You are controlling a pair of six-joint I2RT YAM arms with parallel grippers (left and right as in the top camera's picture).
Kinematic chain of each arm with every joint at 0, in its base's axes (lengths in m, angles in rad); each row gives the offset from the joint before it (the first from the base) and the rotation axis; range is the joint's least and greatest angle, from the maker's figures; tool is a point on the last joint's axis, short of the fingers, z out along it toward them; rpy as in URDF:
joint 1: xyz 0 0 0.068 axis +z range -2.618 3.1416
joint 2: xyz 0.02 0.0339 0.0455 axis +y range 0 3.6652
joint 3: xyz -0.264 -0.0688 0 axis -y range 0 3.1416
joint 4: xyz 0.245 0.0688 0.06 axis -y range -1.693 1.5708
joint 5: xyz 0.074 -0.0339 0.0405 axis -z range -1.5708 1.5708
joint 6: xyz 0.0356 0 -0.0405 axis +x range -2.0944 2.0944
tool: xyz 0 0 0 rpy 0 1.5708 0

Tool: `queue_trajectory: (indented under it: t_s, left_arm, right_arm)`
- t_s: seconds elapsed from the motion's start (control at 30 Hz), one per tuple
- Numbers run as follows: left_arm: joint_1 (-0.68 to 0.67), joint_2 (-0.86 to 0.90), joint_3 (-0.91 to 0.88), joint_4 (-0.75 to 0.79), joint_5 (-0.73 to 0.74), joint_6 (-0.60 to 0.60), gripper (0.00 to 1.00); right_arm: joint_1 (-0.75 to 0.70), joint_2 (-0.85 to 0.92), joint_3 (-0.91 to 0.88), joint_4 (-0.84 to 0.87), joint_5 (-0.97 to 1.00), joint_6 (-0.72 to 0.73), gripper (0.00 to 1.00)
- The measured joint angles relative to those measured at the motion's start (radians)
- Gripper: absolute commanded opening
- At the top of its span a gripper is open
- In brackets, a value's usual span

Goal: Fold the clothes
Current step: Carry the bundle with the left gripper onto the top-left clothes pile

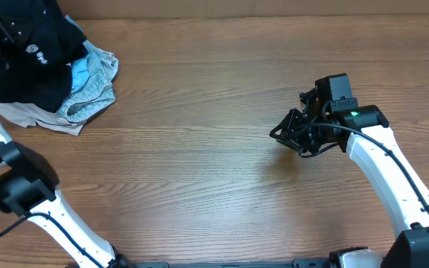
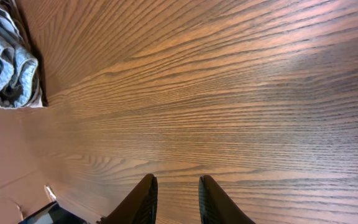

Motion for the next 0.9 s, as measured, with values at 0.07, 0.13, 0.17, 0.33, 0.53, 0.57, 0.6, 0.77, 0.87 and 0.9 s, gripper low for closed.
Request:
queue_trajectory:
  t_s: [0.07, 0.13, 0.17, 0.33, 0.53, 0.57, 0.6, 0.77, 0.87, 0.9]
  left_arm:
    - [-0.012, 0.021, -0.006, 0.07, 0.079, -0.052, 0.04]
    - [-0.027, 0.023, -0.006, 0.132, 0.122, -0.088, 0.04]
    - [-0.038, 0.022, -0.003, 0.152, 0.14, -0.098, 0.04]
    - [-0.096, 0.02, 0.01, 0.161, 0.146, -0.118, 0.04]
    - [-0.098, 0.02, 0.011, 0.036, -0.027, -0.077, 0.37]
    - [-0.092, 0.02, 0.011, 0.014, -0.075, -0.068, 0.5]
    - [-0.082, 0.02, 0.011, -0.006, -0.135, -0.058, 0.58]
    - [-0.036, 0.02, 0.011, -0.04, -0.436, -0.035, 0.84]
    - [-0.024, 0.02, 0.012, -0.056, -0.517, -0.017, 1.0]
    - [-0.024, 0.02, 0.012, -0.066, -0.523, -0.013, 1.0]
  right_arm:
    - [0.0, 0.0, 0.0, 0.0, 0.007, 0.0, 0.26]
    - [0.0, 0.0, 0.0, 0.0, 0.012, 0.0, 0.26]
    - [0.0, 0.0, 0.0, -0.001, 0.013, 0.0, 0.26]
    - [0.0, 0.0, 0.0, -0.015, 0.016, 0.0, 0.27]
    - [0.0, 0.0, 0.0, -0.028, 0.023, 0.0, 0.27]
    - [0.0, 0.0, 0.0, -0.029, 0.023, 0.0, 0.27]
    - [0.0, 0.0, 0.0, -0.03, 0.023, 0.0, 0.27]
    - [0.0, 0.0, 0.0, -0.033, 0.023, 0.0, 0.27]
    - [0.0, 0.0, 0.0, -0.034, 0.023, -0.001, 0.27]
    - [0.0, 0.0, 0.0, -0.034, 0.023, -0.001, 0.27]
